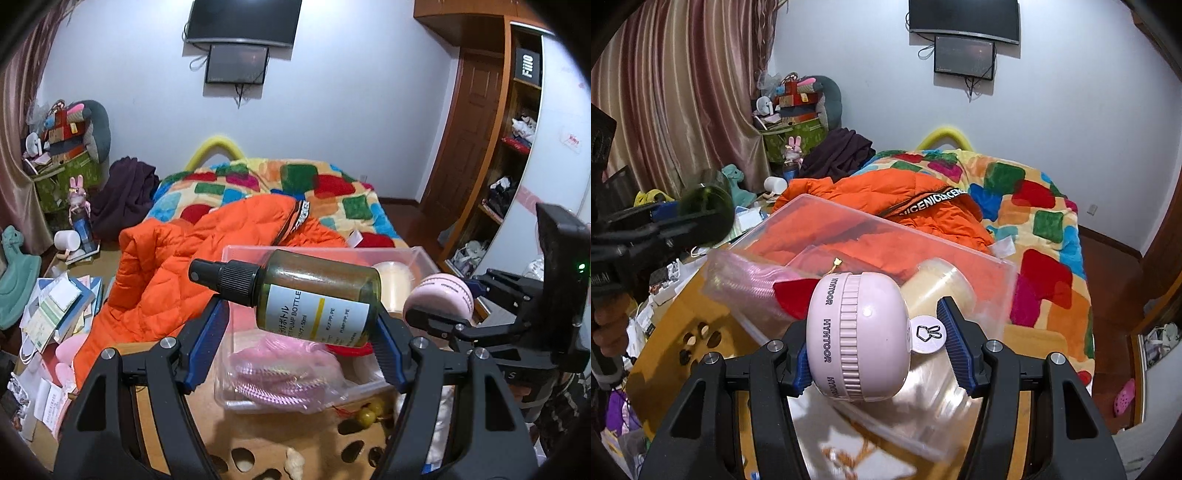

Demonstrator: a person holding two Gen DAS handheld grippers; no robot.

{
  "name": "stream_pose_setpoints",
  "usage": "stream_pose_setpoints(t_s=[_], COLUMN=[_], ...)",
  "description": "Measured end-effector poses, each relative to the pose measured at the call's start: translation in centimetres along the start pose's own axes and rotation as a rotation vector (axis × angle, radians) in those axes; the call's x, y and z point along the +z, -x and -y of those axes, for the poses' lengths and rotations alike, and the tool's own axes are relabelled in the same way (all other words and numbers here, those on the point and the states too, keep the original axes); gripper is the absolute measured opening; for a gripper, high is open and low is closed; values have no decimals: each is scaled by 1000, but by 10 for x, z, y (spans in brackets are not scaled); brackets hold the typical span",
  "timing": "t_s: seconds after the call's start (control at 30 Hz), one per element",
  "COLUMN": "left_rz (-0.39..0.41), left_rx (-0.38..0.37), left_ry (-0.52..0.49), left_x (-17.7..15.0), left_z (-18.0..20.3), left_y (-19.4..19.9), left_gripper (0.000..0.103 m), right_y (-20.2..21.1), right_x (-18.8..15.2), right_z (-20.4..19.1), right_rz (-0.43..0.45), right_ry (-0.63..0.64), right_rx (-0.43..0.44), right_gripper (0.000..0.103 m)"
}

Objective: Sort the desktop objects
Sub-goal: 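Lift the bottle with left gripper while right carries the pink device over the box, then open left gripper to drop the bottle in the box while right releases device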

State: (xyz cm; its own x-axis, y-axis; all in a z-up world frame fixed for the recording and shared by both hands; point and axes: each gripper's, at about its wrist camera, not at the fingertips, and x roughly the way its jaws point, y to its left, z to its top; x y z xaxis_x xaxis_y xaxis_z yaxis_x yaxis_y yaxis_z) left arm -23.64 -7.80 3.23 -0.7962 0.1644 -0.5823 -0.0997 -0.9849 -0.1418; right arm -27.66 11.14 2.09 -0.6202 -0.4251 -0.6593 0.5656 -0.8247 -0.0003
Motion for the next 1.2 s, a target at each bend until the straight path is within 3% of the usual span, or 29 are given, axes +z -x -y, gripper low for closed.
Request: stream_pose_setpoints(t_s=[0.5, 0.83, 0.93, 1.1, 1.2], left_rz=[-72, -104, -113, -93, -72], left_rx=[5, -5, 17, 22, 31], left_ry=[-23, -62, -71, -83, -96], left_x=[-5, -8, -8, -7, -5], left_z=[-7, 2, 5, 12, 17], left_y=[-40, -49, -49, -40, -32], left_gripper=[73, 74, 79, 86, 88], right_y=[-51, -52, -50, -43, -34], right_x=[4, -1, -1, -2, -5], right_z=[-21, -29, -30, -24, -21], right_rz=[-74, -59, -55, -52, -44], right_ry=[104, 168, 162, 130, 128], right_rx=[10, -7, -19, -25, -37], right_gripper=[55, 56, 60, 75, 76])
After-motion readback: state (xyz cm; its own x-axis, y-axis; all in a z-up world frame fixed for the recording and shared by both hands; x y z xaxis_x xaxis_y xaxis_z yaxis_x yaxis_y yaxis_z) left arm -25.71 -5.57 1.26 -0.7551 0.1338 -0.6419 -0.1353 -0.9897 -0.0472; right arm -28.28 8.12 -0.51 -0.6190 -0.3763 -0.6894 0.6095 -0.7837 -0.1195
